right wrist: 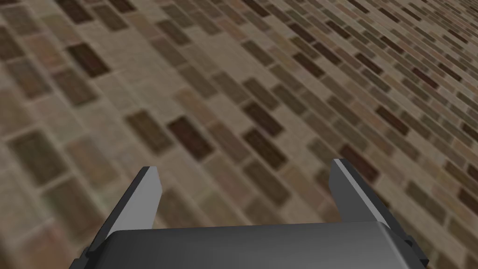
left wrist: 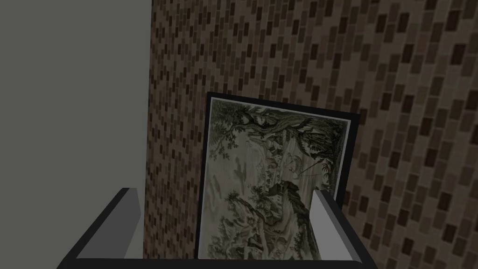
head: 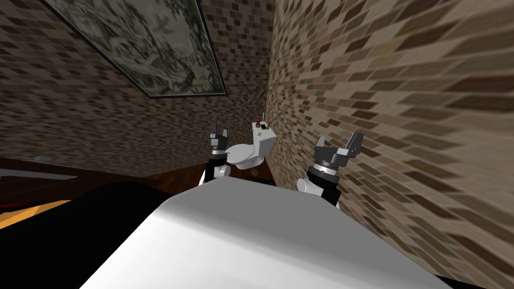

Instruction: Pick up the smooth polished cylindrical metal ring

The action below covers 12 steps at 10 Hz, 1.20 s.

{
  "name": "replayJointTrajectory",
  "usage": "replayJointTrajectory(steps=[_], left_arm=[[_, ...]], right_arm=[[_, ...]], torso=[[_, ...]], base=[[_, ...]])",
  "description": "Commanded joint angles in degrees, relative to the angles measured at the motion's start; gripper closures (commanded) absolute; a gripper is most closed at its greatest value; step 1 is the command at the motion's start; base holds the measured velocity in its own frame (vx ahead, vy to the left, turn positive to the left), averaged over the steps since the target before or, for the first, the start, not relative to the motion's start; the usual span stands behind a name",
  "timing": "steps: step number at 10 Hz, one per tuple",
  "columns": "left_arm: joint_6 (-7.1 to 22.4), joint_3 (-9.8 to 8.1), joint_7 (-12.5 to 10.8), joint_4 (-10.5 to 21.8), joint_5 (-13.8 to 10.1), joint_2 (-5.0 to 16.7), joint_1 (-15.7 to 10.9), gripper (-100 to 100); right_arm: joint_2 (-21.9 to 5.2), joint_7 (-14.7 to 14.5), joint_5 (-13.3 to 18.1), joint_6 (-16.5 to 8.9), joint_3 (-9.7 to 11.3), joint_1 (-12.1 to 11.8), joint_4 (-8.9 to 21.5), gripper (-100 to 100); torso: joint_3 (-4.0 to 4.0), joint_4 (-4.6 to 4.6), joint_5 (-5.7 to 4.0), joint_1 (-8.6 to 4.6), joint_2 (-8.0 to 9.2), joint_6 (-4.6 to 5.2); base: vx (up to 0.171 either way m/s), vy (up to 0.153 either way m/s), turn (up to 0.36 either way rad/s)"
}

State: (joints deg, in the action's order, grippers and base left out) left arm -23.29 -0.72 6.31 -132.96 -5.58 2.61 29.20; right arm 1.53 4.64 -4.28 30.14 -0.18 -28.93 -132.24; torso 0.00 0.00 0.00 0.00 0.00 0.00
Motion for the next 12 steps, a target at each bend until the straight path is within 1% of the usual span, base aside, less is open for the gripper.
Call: replayJointTrajectory(steps=[1, 2, 3, 4, 5, 6, 7, 8, 9, 10, 11, 12], left_arm=[[-0.52, -0.51, 0.53, 0.51, 1.50, 1.61, 0.95, -100], [-1.05, -1.02, 1.07, 1.01, 3.02, 3.18, 1.90, -100], [-1.76, -1.69, 1.78, 1.66, 4.94, 5.17, 3.14, -100], [-2.62, -2.51, 2.64, 2.45, 6.88, 6.62, 4.64, -100], [-2.62, -2.51, 2.64, 2.45, 7.50, 7.64, 4.64, -100], [-3.64, -3.47, 3.66, 3.36, 9.77, 9.70, 6.39, -100], [-3.64, -3.47, 3.66, 3.36, 10.41, 10.48, 6.39, -100], [-4.81, -4.55, 4.81, 4.38, 12.65, 12.60, 8.36, -100], [-4.81, -4.55, 4.81, 4.38, 13.71, 13.68, 8.36, -100], [-6.12, -5.74, 6.10, 5.49, 15.78, 15.66, 10.52, -100], [-6.12, -5.74, 6.10, 5.49, 17.28, 17.22, 10.52, -100], [-7.54, -7.04, 7.49, 6.68, 19.04, 19.20, 12.68, -100]], right_arm=[[0.00, 0.00, 0.00, 0.00, 0.00, 0.00, 0.00, 0], [0.00, 0.00, 0.00, 0.00, 0.00, 0.00, 0.00, 0], [-0.01, 0.00, 0.00, 0.00, 0.00, 0.00, 0.00, 0], [-0.01, 0.00, 0.00, 0.00, -0.01, 0.00, 0.00, 0], [-0.01, 0.00, 0.00, 0.00, -0.01, 0.00, 0.00, 0], [-0.01, 0.00, 0.00, 0.00, -0.01, -0.01, 0.00, 0], [-0.01, 0.00, 0.00, 0.00, 0.00, 0.00, 0.00, 0], [-0.01, 0.00, 0.00, 0.00, -0.01, -0.01, 0.00, 0], [-0.01, 0.00, 0.00, 0.00, 0.00, 0.00, 0.00, 0], [-0.01, 0.00, 0.00, 0.00, -0.01, -0.01, 0.00, 0], [-0.01, 0.00, 0.00, 0.00, 0.00, 0.00, 0.00, 0], [-0.01, 0.00, 0.00, 0.00, -0.01, 0.00, 0.00, 0]], torso=[[0.00, 0.00, 0.00, 0.00, 0.00, 0.00], [-0.03, -0.01, 0.02, 0.09, -0.05, 0.01], [-0.07, -0.03, 0.04, 0.18, -0.12, 0.00], [-0.11, -0.04, 0.06, 0.27, -0.19, 0.01], [-0.12, -0.05, 0.07, 0.34, -0.21, 0.01], [-0.09, -0.04, 0.06, 0.27, -0.15, -0.01], [-0.08, -0.03, 0.05, 0.24, -0.13, 0.01], [-0.07, -0.03, 0.05, 0.18, -0.12, -0.01], [-0.09, -0.04, 0.05, 0.21, -0.16, 0.01], [-0.09, -0.04, 0.05, 0.20, -0.16, 0.00], [-0.09, -0.04, 0.06, 0.26, -0.15, 0.01], [-0.05, -0.02, 0.05, 0.19, -0.08, -0.01]], base=[[0.021, 0.024, -0.084], [0.044, 0.047, -0.116], [0.062, 0.069, -0.131], [0.060, 0.081, -0.170], [0.033, 0.061, -0.075], [0.033, 0.050, -0.143], [0.029, 0.041, -0.058], [0.046, 0.048, -0.132], [0.036, 0.048, -0.099], [0.037, 0.063, -0.186], [0.008, 0.047, -0.099], [0.019, 0.058, -0.134]])
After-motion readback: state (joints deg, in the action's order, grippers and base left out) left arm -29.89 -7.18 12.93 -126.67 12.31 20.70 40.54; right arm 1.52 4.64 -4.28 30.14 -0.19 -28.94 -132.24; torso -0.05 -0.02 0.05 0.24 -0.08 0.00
